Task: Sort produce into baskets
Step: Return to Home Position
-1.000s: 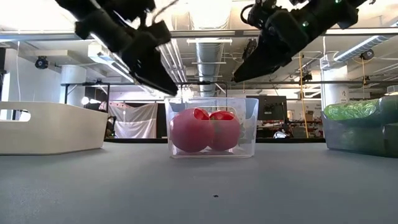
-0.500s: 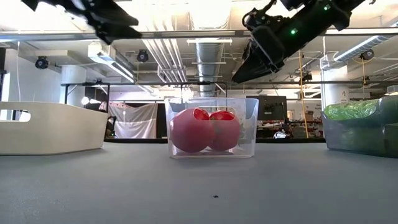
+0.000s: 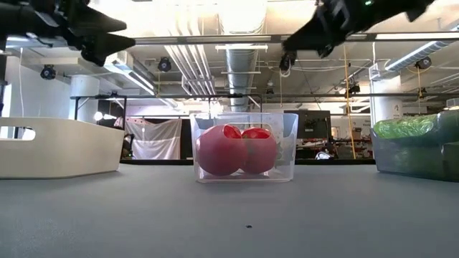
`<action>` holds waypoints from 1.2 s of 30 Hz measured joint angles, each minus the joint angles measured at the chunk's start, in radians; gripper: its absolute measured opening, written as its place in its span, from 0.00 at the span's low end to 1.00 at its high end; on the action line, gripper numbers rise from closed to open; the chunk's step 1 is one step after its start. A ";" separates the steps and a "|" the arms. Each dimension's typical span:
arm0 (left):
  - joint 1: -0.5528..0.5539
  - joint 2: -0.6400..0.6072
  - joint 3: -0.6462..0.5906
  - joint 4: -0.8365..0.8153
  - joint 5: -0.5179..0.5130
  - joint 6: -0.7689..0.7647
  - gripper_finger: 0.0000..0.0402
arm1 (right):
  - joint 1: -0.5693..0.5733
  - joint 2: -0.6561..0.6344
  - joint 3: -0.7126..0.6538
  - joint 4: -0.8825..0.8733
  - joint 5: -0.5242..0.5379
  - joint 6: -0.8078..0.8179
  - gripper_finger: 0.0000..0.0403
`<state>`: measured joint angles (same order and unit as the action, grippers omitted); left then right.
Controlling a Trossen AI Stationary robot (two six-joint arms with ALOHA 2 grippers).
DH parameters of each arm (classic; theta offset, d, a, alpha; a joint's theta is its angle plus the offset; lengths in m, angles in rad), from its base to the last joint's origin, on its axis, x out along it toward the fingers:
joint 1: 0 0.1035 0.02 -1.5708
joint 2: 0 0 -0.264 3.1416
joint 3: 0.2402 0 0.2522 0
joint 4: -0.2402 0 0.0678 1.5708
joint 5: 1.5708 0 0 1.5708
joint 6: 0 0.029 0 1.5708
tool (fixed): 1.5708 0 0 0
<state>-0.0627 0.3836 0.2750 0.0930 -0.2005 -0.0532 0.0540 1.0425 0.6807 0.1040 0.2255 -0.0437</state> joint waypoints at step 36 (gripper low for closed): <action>-0.024 -0.338 -0.265 0.111 0.000 0.013 0.58 | 0.005 -1.003 -0.668 -0.001 -0.332 0.116 0.02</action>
<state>-0.0865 0.0452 0.0101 0.2039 -0.2001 -0.0397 0.0589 0.0395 0.0128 0.1028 -0.1060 0.0724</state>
